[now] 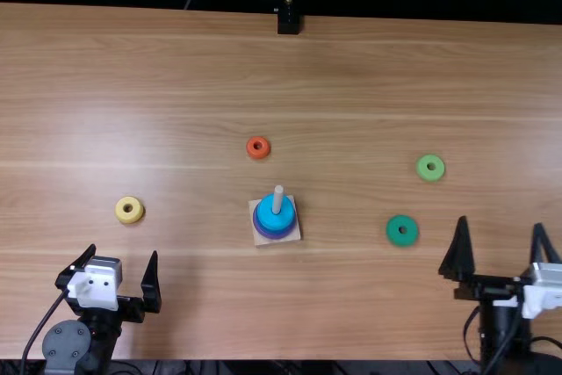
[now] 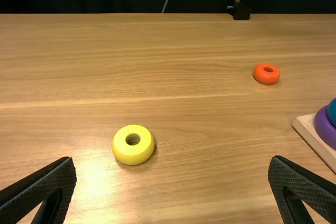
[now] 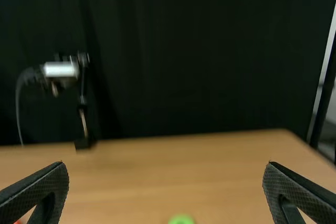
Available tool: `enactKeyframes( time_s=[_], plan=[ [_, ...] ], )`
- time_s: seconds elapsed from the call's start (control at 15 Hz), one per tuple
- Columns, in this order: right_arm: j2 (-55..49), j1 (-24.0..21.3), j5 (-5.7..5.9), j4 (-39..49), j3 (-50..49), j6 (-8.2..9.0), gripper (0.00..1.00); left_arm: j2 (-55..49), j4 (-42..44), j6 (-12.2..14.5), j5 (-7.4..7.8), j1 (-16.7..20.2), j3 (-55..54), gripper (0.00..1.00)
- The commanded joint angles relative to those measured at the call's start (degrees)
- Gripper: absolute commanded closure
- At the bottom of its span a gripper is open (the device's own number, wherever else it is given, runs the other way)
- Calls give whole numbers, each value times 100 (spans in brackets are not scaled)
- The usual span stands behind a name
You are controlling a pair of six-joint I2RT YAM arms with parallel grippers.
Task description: Build the Hanoi tower: stack the rings onto the peg from bottom to top in this color order: purple, dark blue, light blue, dark green, light green, yellow, orange.
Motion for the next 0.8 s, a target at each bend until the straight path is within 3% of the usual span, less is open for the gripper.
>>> enactKeyframes(
  time_s=[0.0, 0.27, 0.33, 0.53, 0.6, 0.67, 0.73],
  plan=[
    [691, -24, -23, -154, 632, 29, 0, -69, -422, 83, 127, 17, -598, 0],
    [2712, 73, 41, -2791, 2328, 81, 0, -69, -422, 83, 127, 17, -598, 0],
    [3275, 135, 41, -3223, 2618, 229, 0, -69, -422, 83, 127, 17, -598, 0],
    [4338, 258, 41, -3539, 2794, 1516, 0, -69, -422, 83, 127, 17, -598, 0],
    [4602, 372, 41, -3476, 2759, 1801, 0, -69, -422, 83, 127, 17, -598, 0],
    [4857, 513, 41, -3476, 2750, 1885, 0, -69, -422, 83, 127, 17, -598, 0],
    [5173, 653, 62, -3518, 2742, 1843, 0, -69, -422, 83, 127, 17, -598, 0]
  ],
)
